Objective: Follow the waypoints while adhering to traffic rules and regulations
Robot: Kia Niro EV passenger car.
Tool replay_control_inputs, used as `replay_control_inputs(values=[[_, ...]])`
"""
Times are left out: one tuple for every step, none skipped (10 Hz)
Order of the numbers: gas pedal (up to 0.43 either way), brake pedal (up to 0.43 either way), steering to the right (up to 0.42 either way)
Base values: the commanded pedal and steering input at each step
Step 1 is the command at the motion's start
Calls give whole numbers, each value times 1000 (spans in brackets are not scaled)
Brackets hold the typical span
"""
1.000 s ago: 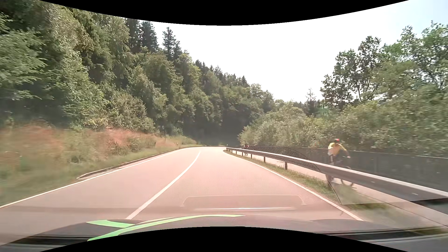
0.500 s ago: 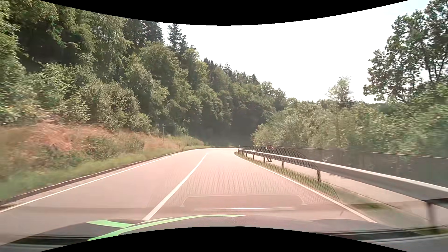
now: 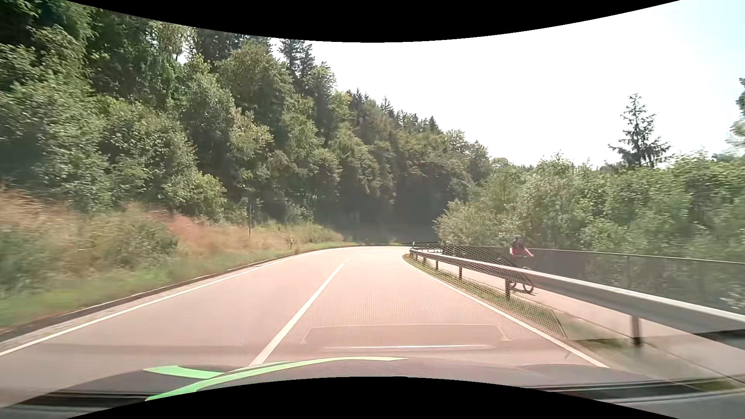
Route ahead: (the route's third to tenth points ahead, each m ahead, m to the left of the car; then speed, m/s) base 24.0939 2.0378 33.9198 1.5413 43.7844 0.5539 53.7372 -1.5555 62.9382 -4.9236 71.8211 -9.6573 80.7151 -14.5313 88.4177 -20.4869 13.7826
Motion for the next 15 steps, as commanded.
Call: replay_control_inputs(values=[[0,0,-10],[0,0,-8],[0,0,-6],[0,0,-5],[0,0,-1],[0,0,1],[0,0,3],[0,0,3],[0,0,5],[0,0,7],[0,0,10],[0,0,12],[0,0,15],[0,0,17],[0,0,18]])
